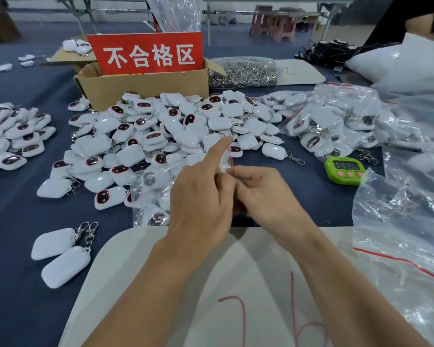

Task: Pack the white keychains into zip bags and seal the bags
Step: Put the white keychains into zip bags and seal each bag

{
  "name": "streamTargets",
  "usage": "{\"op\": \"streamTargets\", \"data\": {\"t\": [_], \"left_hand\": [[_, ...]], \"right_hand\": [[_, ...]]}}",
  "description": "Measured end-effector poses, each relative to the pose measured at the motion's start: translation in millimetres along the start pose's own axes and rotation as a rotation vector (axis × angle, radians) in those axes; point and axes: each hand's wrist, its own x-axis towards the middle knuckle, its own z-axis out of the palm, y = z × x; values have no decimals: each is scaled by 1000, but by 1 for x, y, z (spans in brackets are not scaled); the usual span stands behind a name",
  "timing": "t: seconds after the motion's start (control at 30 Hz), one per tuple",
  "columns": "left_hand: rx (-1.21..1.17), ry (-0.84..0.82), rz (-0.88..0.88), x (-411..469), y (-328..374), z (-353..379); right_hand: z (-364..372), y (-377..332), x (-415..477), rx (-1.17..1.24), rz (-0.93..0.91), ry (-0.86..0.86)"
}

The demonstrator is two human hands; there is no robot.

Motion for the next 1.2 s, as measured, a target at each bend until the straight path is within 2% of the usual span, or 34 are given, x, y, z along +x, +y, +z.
{"op": "streamTargets", "data": {"t": [0.07, 0.1, 0.17, 0.2, 0.23, 0.27, 0.3, 0.37, 0.43, 0.5, 0.6, 0.67, 0.8, 0.87, 0.9, 1.0, 1.07, 1.13, 1.2], "left_hand": [[-44, 63, -7, 0, 1, -1], [-56, 111, -29, 2, 0, -2], [-86, 235, -101, 6, -3, -4], [-101, 298, -133, 7, -5, -6], [-103, 348, -149, 9, -6, -8], [-89, 377, -149, 10, -6, -9], [-69, 384, -142, 10, -5, -10], [-52, 351, -132, 8, -2, -8], [-41, 300, -118, 5, 0, -4], [-19, 257, -109, 4, 0, -1], [2, 209, -121, 4, -1, 1], [12, 182, -126, 3, -1, 3], [105, 104, -52, 3, -4, 6], [155, 70, 16, 2, -2, 8], [164, 74, 58, 0, -2, 10], [158, 91, 83, -4, 2, 12], [133, 104, 35, -4, 4, 13], [90, 131, 29, -4, 7, 12], [59, 177, 45, -2, 8, 10]], "right_hand": [[2, -4, 0, -33, -15, -152], [2, -6, 1, 12, -31, -127], [-2, -4, 5, 161, -12, 128], [-5, 1, 7, 155, 0, 287], [-8, 5, 9, 49, 2, 397], [-8, 7, 10, -116, 0, 421], [-7, 9, 11, -289, -23, 354], [1, 12, 12, -596, -94, 95], [8, 14, 11, -831, -111, -31], [6, 13, 10, -828, -105, 40], [-4, 13, 7, -868, -15, 250], [-9, 13, 6, -945, 52, 310], [-17, 10, 8, -892, 124, 399], [-24, 10, 10, -790, 169, 462], [-27, 8, 10, -632, 188, 501], [-33, 0, 5, 219, 190, 541], [-36, -4, 0, 645, 140, 403], [-34, -6, -3, 783, 106, 252], [-29, -6, -4, 768, 99, 160]]}}
